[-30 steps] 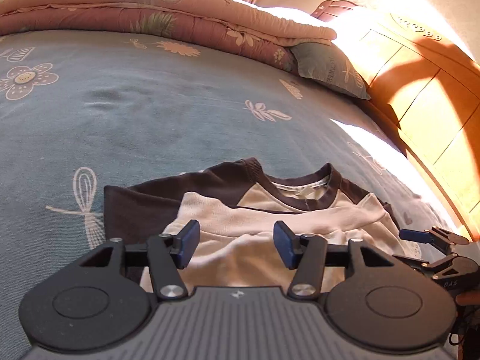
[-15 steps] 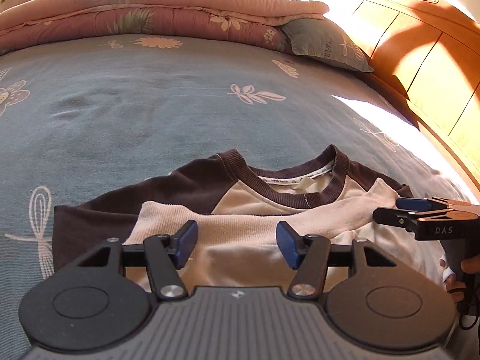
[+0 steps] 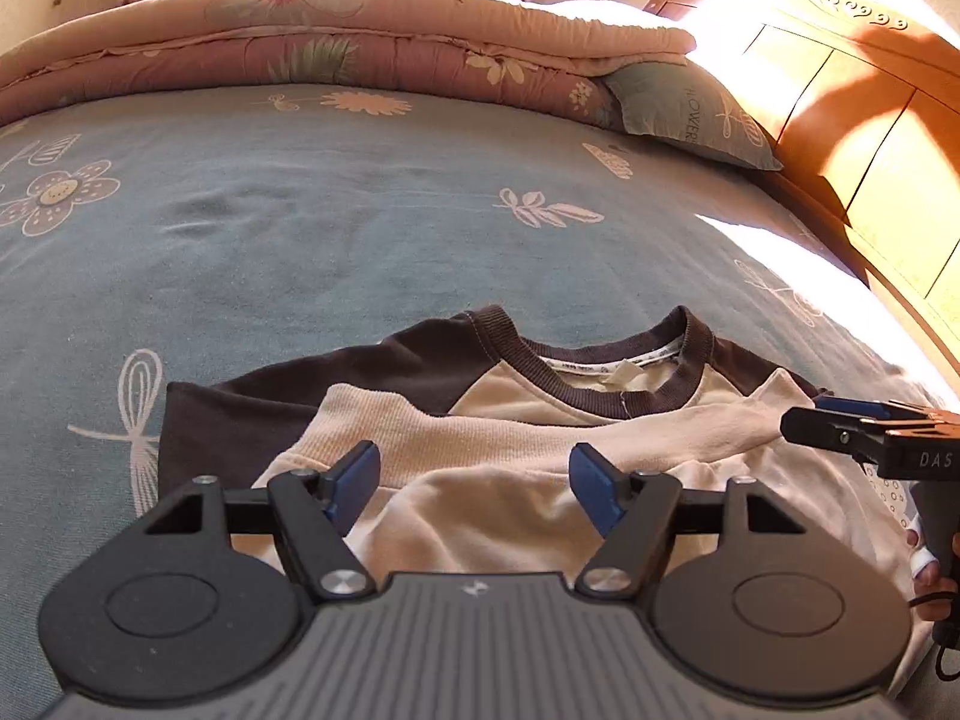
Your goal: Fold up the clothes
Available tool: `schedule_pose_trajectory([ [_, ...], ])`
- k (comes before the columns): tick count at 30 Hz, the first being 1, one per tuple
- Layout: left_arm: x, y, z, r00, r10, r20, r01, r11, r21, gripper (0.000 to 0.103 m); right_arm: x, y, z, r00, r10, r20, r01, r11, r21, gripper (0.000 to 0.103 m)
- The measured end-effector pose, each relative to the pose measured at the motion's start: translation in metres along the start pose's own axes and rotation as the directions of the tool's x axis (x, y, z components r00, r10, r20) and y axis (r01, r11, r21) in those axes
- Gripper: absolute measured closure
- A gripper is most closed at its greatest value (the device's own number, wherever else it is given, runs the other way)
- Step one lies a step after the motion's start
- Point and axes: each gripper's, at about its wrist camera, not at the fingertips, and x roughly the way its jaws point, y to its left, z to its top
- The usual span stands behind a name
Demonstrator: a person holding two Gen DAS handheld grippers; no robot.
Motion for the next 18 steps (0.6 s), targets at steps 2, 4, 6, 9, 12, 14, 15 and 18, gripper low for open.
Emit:
schedule_pose_trajectory([
  [2,0.007,0.002,0.008,0.998,-0.063,0.0,0.063,0.998,-0.025,0.03,0.004,0.003,0.011,1.0,0.017,0.003,-0.017,1.0,-0.023,0.0],
  [4,0.015,0.004,0.017,0.993,-0.121,0.003,0.121,0.992,-0.04,0.03,0.018,0.007,0.021,0.999,0.037,-0.011,-0.037,0.997,-0.062,0.0],
  [6,0.027,0.005,0.027,0.986,-0.167,0.005,0.167,0.985,-0.043,0.03,0.038,0.015,0.027,0.997,0.052,-0.049,-0.058,0.99,-0.127,0.0],
  [9,0.058,0.009,0.039,0.975,-0.216,-0.043,0.212,0.974,-0.076,0.029,0.063,0.022,0.028,0.994,0.055,-0.098,-0.074,0.977,-0.202,0.0],
  [12,0.091,0.018,0.044,0.986,-0.157,-0.055,0.152,0.985,-0.083,0.029,0.087,0.023,0.025,0.989,0.025,-0.145,-0.058,0.972,-0.229,0.0],
  [14,0.109,0.025,0.047,0.99,-0.132,-0.048,0.128,0.988,-0.086,0.03,0.094,0.02,0.026,0.99,0.015,-0.139,-0.047,0.973,-0.228,0.0],
  [15,0.114,0.027,0.05,0.99,-0.139,-0.033,0.135,0.987,-0.086,0.028,0.097,0.018,0.027,0.991,0.011,-0.135,-0.042,0.973,-0.227,0.0],
  [18,0.119,0.031,0.06,0.99,-0.134,-0.047,0.129,0.987,-0.099,0.03,0.099,0.016,0.034,0.991,0.004,-0.134,-0.034,0.974,-0.223,0.0],
])
